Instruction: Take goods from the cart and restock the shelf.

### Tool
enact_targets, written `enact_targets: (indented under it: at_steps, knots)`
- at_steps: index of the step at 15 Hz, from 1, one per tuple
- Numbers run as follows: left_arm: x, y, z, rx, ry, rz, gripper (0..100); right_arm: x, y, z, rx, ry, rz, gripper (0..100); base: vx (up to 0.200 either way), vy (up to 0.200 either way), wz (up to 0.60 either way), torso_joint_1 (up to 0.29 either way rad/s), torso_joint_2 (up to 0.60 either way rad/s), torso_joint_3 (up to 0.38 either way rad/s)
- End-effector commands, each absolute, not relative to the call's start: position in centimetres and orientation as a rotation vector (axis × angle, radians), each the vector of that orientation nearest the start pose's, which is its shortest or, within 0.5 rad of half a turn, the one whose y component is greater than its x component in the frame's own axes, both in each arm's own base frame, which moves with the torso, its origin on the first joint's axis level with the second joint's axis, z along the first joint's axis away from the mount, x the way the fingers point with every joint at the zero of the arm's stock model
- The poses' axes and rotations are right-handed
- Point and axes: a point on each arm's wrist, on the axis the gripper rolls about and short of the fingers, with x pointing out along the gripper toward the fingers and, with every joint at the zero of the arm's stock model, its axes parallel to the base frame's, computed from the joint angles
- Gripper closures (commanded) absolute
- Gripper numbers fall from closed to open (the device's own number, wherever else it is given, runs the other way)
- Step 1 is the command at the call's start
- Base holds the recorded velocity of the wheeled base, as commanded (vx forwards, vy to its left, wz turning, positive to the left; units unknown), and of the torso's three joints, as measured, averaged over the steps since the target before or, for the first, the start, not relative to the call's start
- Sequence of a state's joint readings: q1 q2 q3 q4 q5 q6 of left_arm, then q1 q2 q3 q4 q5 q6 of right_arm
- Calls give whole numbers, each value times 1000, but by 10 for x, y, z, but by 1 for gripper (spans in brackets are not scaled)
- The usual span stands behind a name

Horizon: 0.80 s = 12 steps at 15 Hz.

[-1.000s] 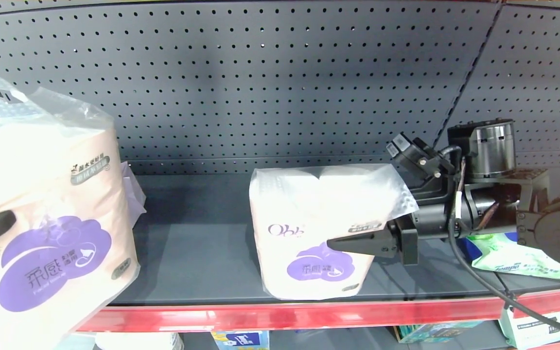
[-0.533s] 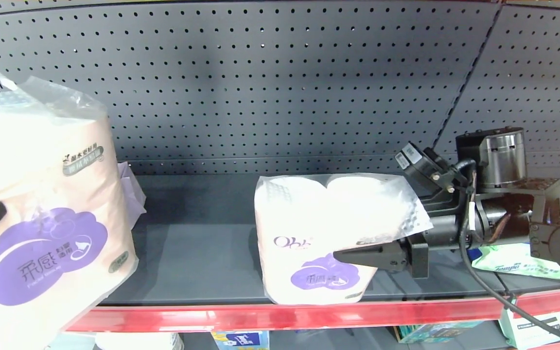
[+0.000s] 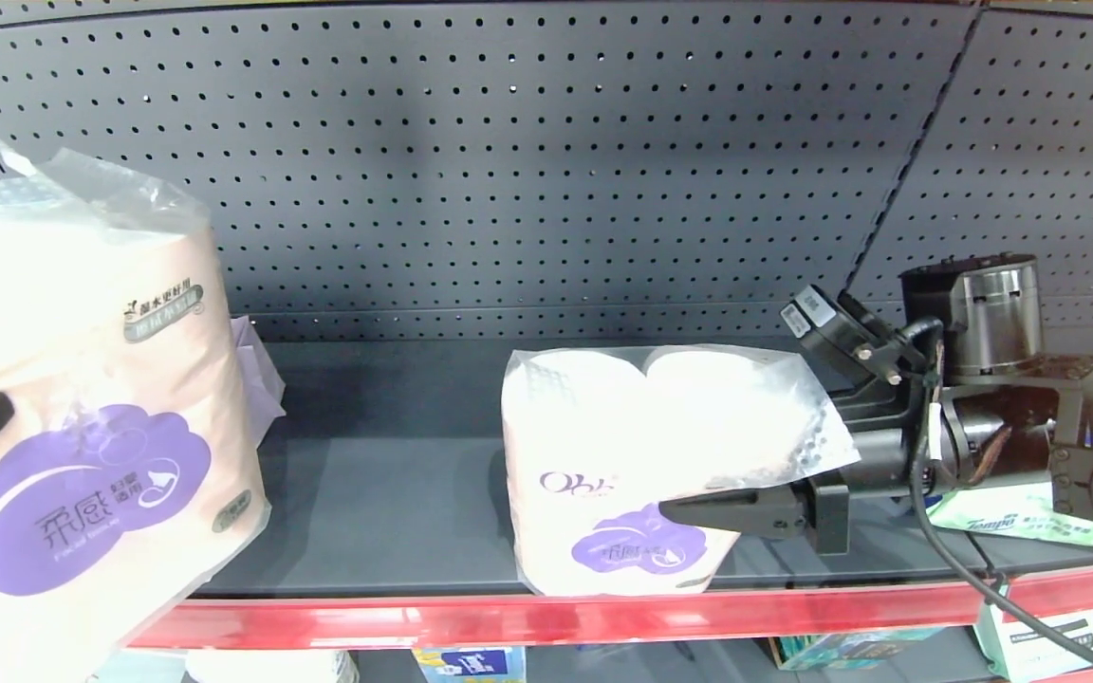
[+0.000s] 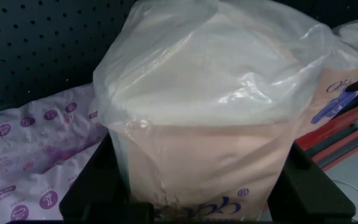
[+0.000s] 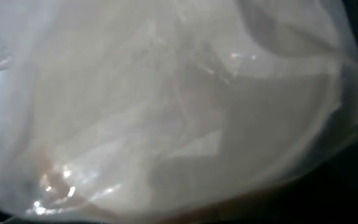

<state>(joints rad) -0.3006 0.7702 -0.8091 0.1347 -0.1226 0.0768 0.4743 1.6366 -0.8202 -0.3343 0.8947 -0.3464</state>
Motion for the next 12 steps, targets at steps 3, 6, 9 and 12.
enact_targets:
  at_steps: [3, 6, 9, 12]
  knots:
    - [55, -20, 281, 84, 82, -427, 100, 241, 144, 179, -178, 275, 1407, 100, 0, 0, 0, 0, 0, 0]
    - [55, -20, 280, 84, 84, -427, 100, 242, 145, 180, -189, 277, 1375, 100, 0, 0, 0, 0, 0, 0]
    - [55, -20, 279, 85, 88, -427, 100, 241, 145, 181, -187, 276, 1373, 0, 0, 0, 0, 0, 0, 0]
    - [56, -20, 279, 85, 88, -427, 100, 239, 143, 182, -185, 276, 1369, 0, 0, 0, 0, 0, 0, 0]
